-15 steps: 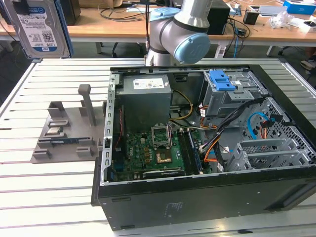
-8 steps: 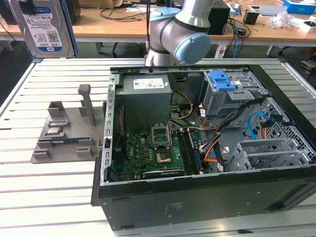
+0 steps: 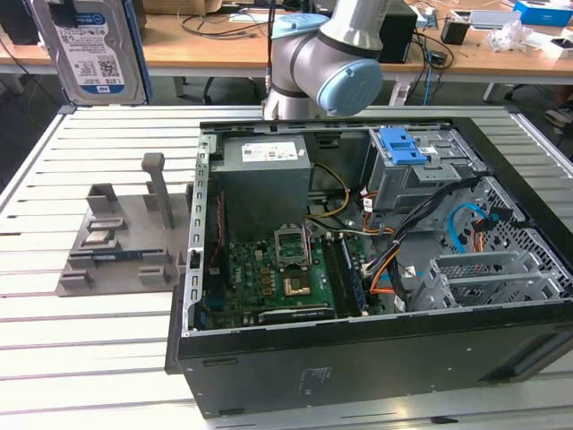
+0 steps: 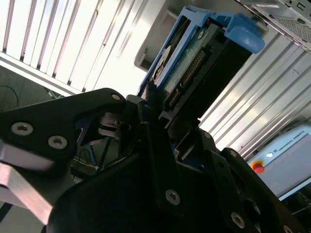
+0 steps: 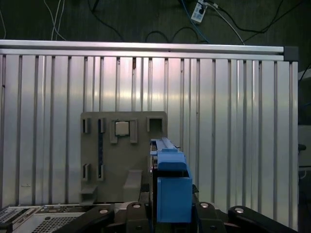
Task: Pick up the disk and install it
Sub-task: 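Pick up the disk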
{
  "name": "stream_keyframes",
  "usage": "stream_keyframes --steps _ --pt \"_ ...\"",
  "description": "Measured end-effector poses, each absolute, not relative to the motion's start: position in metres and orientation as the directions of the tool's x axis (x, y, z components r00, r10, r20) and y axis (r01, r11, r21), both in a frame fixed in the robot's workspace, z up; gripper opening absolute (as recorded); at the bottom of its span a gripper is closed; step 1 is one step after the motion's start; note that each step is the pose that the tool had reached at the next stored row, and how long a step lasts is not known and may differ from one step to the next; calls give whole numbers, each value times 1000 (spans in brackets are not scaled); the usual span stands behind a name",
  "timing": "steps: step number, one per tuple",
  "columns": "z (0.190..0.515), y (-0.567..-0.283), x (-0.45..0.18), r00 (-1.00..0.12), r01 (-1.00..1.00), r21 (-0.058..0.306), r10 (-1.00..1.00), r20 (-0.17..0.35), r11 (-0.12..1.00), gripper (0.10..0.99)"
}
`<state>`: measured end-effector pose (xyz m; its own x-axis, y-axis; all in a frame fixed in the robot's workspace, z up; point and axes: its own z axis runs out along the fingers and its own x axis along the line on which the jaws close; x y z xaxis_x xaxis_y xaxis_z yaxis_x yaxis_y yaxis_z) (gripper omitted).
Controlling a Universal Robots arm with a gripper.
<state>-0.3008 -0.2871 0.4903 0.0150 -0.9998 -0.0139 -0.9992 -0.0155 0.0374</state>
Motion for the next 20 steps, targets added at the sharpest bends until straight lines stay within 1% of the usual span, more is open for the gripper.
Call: stream_keyframes --steps 12,20 --pt "490 -287 -265 15 -999 37 -1000 -14 -16 365" --pt "490 -287 -227 15 -999 37 -1000 -14 -15 365"
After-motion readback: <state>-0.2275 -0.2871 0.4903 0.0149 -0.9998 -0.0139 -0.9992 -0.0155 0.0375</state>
